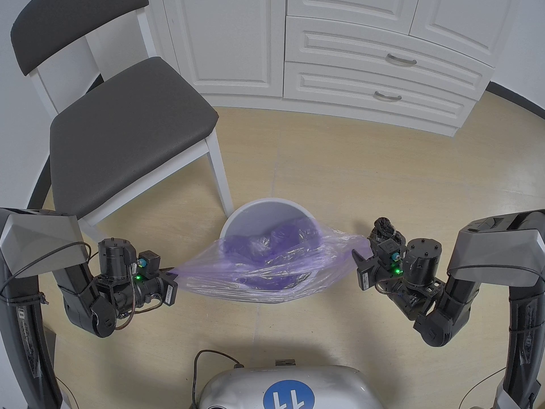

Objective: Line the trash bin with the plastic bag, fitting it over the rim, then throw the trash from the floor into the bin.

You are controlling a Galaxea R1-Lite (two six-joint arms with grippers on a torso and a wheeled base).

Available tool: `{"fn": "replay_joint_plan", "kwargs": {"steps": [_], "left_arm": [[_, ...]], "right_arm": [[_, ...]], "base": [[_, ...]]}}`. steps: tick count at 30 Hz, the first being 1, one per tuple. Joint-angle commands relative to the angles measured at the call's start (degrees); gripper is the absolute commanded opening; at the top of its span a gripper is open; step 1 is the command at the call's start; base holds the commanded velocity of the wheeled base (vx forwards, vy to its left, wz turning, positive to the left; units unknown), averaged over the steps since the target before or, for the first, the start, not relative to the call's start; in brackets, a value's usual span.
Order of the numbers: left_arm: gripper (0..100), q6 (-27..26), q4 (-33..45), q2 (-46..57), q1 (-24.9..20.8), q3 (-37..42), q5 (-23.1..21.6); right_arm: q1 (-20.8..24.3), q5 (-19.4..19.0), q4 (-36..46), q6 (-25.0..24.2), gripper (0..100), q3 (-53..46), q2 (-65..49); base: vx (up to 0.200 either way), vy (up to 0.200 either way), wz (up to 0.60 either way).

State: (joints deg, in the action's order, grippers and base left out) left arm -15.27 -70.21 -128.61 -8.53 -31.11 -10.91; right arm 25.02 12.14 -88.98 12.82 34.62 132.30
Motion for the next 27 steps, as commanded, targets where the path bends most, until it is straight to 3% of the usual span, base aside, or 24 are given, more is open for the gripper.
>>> {"fn": "replay_joint_plan", "kwargs": {"steps": [1, 7, 8, 14, 22, 27], "left_arm": [[0, 0.0, 0.0, 1.0, 0.0, 0.2, 0.0], [0, 0.0, 0.0, 2.0, 0.4, 0.3, 0.0], [0, 0.0, 0.0, 2.4, 0.7, 0.3, 0.0], [0, -0.1, 0.0, 2.4, 0.8, 0.3, 0.0], [0, 0.1, 0.1, 1.3, 0.8, -0.4, 0.4], [0, 0.1, 0.5, 1.0, 0.8, -1.0, 0.4]], "right_arm": [[0.2, -0.5, -1.0, 0.2, 100, -1.0, -1.0], [-1.2, -3.6, -1.0, 0.5, 100, -5.0, -4.7], [-2.2, -7.6, -1.0, 0.4, 100, -7.1, -6.8], [-5.9, -18.3, -1.0, -0.3, 100, -10.5, -11.3], [-6.1, -18.6, -1.0, 0.0, 100, -10.0, -11.8], [-2.9, -14.8, -1.0, -0.1, 100, -9.2, -10.0]], "base": [[0.0, 0.0, 0.0], [0.0, 0.0, 0.0], [0.0, 0.0, 0.0], [0.0, 0.0, 0.0], [0.0, 0.0, 0.0], [0.0, 0.0, 0.0]]}}
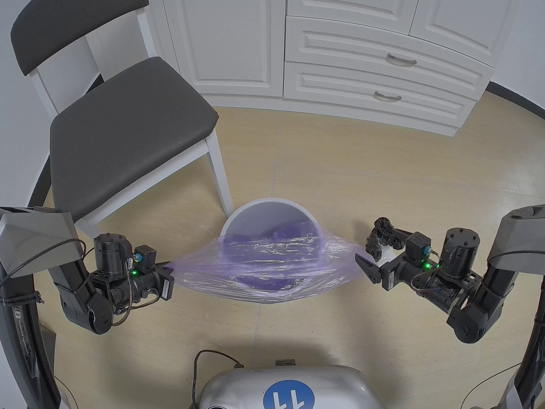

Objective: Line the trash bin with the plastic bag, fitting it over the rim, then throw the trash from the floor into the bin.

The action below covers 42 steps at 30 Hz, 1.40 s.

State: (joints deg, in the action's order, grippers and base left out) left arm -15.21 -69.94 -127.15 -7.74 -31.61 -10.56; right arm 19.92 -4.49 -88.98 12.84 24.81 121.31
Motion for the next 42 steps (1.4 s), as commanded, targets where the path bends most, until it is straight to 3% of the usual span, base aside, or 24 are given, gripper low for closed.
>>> {"fn": "replay_joint_plan", "kwargs": {"steps": [1, 2, 4, 5, 8, 18, 23, 24, 28, 33, 42], "left_arm": [[0, 0.0, 0.2, -0.6, 0.0, -0.5, 0.0], [0, 0.0, 0.2, -0.7, 0.0, -0.6, 0.0], [0, 0.0, 0.2, -0.7, 0.0, -0.6, 0.0], [0, 0.0, -0.1, -1.3, 0.0, -0.6, 0.1], [0, 0.0, -0.1, -1.9, 0.0, -0.8, 0.1], [0, 0.2, 0.0, -2.0, -0.3, -0.7, 0.0], [0, 0.4, 0.4, -1.6, -0.2, -0.6, -0.2], [100, 0.4, 0.4, -1.6, -0.2, -0.6, -0.2], [100, 0.4, 0.0, -1.8, -0.1, -0.8, -0.3], [100, 0.4, -0.2, -1.3, 0.2, -0.8, -0.3], [100, 0.4, -0.3, -1.3, 0.2, -0.6, -0.3]], "right_arm": [[3.0, 3.2, -1.0, -0.1, 100, 0.9, 1.4], [4.2, 4.9, -1.0, -0.1, 100, 1.2, 1.9], [4.2, 4.9, -1.0, -0.1, 100, 1.2, 1.9], [8.2, 10.0, -1.0, -0.4, 100, 2.4, 3.8], [11.7, 13.9, -1.0, -0.9, 100, 3.1, 5.1], [22.8, 20.1, -1.0, -0.8, 100, 4.3, 7.1], [24.6, 19.1, -1.0, 11.6, 100, 9.3, 8.3], [24.6, 18.5, -1.0, 13.2, 100, 9.7, 8.8], [24.8, 15.2, -1.0, 17.1, 100, 10.0, 10.9], [23.7, 14.8, -0.9, 21.5, 100, 14.6, 14.3], [22.2, 14.7, 12.9, 25.1, 100, 23.1, 15.0]], "base": [[0.0, 0.0, 0.0], [0.0, 0.0, 0.0], [0.0, 0.0, 0.0], [0.0, 0.0, 0.0], [0.0, 0.0, 0.0], [0.0, 0.0, 0.0], [0.0, 0.0, 0.0], [0.0, 0.0, 0.0], [0.0, 0.0, 0.0], [0.0, 0.0, 0.0], [0.0, 0.0, 0.0]]}}
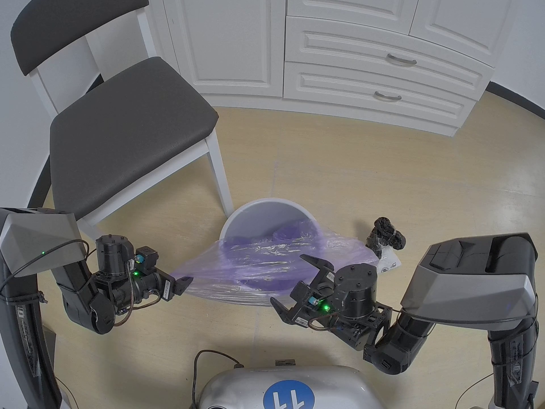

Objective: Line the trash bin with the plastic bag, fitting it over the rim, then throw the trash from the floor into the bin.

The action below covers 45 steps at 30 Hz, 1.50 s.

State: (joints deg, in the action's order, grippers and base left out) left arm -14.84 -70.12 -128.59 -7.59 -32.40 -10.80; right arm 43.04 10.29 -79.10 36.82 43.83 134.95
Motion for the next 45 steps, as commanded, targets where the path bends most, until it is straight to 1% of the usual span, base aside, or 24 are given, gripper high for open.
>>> {"fn": "replay_joint_plan", "kwargs": {"steps": [1, 8, 12, 16, 17, 23, 26, 31, 32, 33, 37, 40, 41, 42, 45], "left_arm": [[100, 0.0, -0.1, 0.2, 0.1, 0.1, 0.0], [100, 0.0, -0.1, 0.2, 0.3, 0.1, 0.0], [100, 0.0, -0.1, 0.3, 0.5, 0.1, 0.0], [100, -0.1, -0.1, 0.5, 0.6, 0.1, 0.0], [100, 0.0, -0.1, 0.6, 0.6, 0.1, 0.0], [100, 0.0, -0.1, 1.5, 0.6, 0.4, 0.0], [100, 0.0, -0.1, 2.6, 0.6, 0.7, -0.1], [100, 0.1, -0.1, 4.5, 0.6, 1.4, -0.2], [100, 0.1, -0.1, 5.5, 0.7, 1.6, -0.2], [100, 0.1, -0.1, 5.7, 0.7, 1.6, -0.2], [100, 0.1, -0.1, 7.3, 1.0, 2.1, -0.3], [100, 0.1, -0.2, 7.6, 1.0, 2.1, -0.3], [100, 0.1, -0.2, 7.6, 1.0, 2.1, -0.3], [100, 0.0, -0.6, 8.2, 1.0, 2.6, -0.3], [100, 0.1, -1.5, 9.8, 1.0, 3.8, -1.0]], "right_arm": [[-1.4, -0.1, 4.1, 1.9, 100, 4.9, 1.6], [-2.9, -0.2, 7.0, 2.4, 100, 11.5, 4.2], [-3.0, -0.2, 9.4, 2.4, 100, 12.1, 4.2], [-3.0, -0.3, 9.8, 2.4, 100, 12.0, 4.2], [-2.9, -0.3, 9.8, 2.4, 0, 12.2, 4.1], [-3.0, -0.3, 12.8, 2.3, 0, 13.3, 2.2], [-3.0, -0.3, 16.9, 2.3, 0, 15.7, 0.6], [-2.9, 0.3, 20.6, 2.3, 0, 21.1, 0.3], [-2.8, 0.5, 22.2, 2.3, 0, 23.9, 0.5], [-2.8, 0.6, 22.7, 2.3, 0, 24.6, 0.6], [-3.0, 2.8, 26.8, 2.2, 0, 32.6, 2.9], [-4.0, 4.1, 28.1, 2.2, 0, 39.8, 6.6], [-4.0, 4.1, 28.1, 2.2, 0, 39.8, 6.6], [-4.4, 5.4, 28.1, 2.1, 0, 45.5, 10.0], [-4.8, 8.8, 28.0, 1.5, 0, 55.4, 15.3]], "base": [[0.0, 0.0, 0.0], [0.0, 0.0, 0.0], [0.0, 0.0, 0.0], [0.0, 0.0, 0.0], [0.0, 0.0, 0.0], [0.0, 0.0, 0.0], [0.0, 0.0, 0.0], [0.0, 0.0, 0.0], [0.0, 0.0, 0.0], [0.0, 0.0, 0.0], [0.0, 0.0, 0.0], [0.0, 0.0, 0.0], [0.0, 0.0, 0.0], [0.0, 0.0, 0.0], [0.0, 0.0, 0.0]]}}
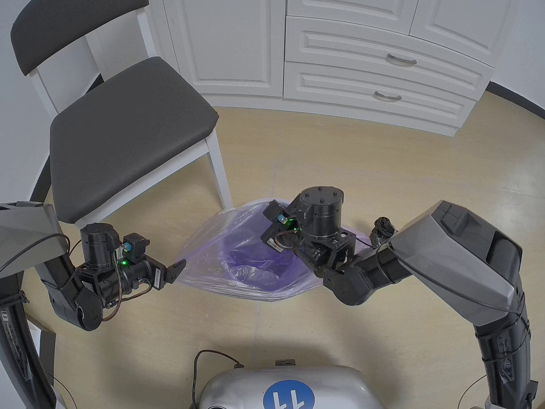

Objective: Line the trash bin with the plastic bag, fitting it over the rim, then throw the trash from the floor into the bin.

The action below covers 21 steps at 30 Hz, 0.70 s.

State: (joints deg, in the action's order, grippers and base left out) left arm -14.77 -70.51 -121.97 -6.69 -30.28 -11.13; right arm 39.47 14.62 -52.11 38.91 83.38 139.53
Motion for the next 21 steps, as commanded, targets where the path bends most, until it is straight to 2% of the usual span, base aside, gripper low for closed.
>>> {"fn": "replay_joint_plan", "kwargs": {"steps": [1, 4, 7, 14, 21], "left_arm": [[100, 0.0, -1.2, 3.8, 0.1, 2.0, -0.8], [100, 0.0, -1.2, 4.8, -0.2, 2.4, -0.9], [100, 0.0, -1.1, 5.1, -0.1, 2.2, -0.9], [100, -0.1, -1.2, 5.3, 0.0, 2.3, -0.8], [100, -0.3, -1.3, 4.7, -0.9, 2.6, -0.6]], "right_arm": [[-1.2, 5.6, 1.1, -0.8, 0, 19.5, 12.5], [-1.2, 8.1, 1.2, -1.4, 0, 31.2, 18.7], [-1.2, 8.6, 0.9, -1.7, 0, 31.2, 21.0], [-1.2, 8.9, -0.4, -7.4, 0, 31.2, 20.5], [-1.4, 8.9, -7.2, -8.2, 0, 31.2, 17.8]], "base": [[0.0, 0.0, 0.0], [0.0, 0.0, 0.0], [0.0, 0.0, 0.0], [0.0, 0.0, 0.0], [0.0, 0.0, 0.0]]}}
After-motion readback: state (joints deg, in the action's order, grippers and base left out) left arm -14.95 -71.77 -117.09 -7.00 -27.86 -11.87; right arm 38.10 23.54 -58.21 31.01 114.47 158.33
